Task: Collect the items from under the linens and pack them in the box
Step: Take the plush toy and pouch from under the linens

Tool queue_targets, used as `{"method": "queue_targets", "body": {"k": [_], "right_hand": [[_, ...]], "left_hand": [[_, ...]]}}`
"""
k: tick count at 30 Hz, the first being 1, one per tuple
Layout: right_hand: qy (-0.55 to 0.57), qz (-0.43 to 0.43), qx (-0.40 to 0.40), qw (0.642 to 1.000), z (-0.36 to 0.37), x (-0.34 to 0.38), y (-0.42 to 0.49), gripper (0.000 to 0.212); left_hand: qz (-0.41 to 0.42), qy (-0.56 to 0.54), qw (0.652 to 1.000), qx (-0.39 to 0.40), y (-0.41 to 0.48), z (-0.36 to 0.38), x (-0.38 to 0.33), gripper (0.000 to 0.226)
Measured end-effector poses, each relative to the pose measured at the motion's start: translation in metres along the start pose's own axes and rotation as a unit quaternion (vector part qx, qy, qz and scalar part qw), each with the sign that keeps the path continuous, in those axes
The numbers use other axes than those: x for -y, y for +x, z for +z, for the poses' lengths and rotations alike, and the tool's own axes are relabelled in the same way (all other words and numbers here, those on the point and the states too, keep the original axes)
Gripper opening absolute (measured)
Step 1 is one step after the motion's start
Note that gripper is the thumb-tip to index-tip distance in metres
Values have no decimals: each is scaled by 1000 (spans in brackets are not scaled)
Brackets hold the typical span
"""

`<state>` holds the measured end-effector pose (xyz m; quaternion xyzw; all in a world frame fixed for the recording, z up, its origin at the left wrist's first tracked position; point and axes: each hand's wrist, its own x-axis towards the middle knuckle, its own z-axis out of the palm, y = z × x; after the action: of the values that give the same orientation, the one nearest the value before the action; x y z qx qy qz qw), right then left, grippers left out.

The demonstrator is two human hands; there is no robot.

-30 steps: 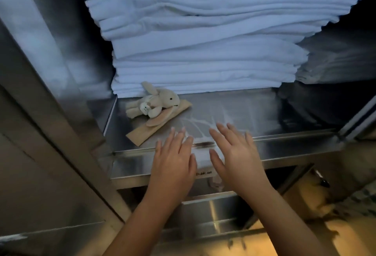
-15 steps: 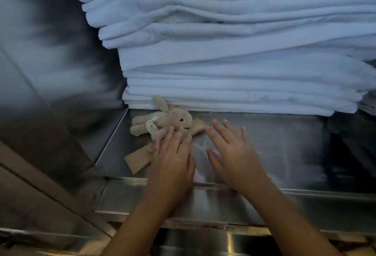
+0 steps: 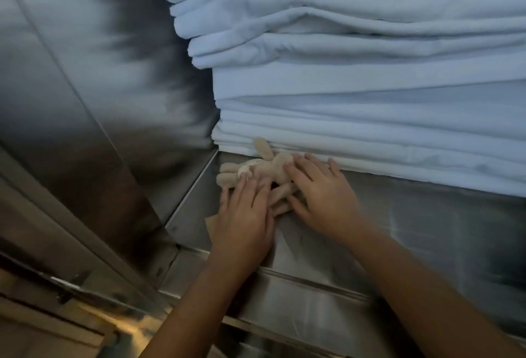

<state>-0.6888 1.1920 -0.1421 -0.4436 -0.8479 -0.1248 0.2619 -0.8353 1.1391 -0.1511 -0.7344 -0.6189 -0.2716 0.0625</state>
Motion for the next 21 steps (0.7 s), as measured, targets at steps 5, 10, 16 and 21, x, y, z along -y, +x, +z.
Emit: {"method": "queue_targets", "body": {"k": [5,10,16,21], "right_hand": [[-5,-24,26,999,7,-4,12,64],[-18,-54,17,998,16,-4,24,48],[16,-108,-36,993,28,-10,29,28],[26,-142,-107,984,22,-7,29,21]], "left_hand": [[0,11,1000,-12,3,1,2,43],[-2,16,1000,-23,4,2,1,43],[-2,38,999,-6,6,-2,7,55],[3,44,999,-1,8,-6,9,67]]}}
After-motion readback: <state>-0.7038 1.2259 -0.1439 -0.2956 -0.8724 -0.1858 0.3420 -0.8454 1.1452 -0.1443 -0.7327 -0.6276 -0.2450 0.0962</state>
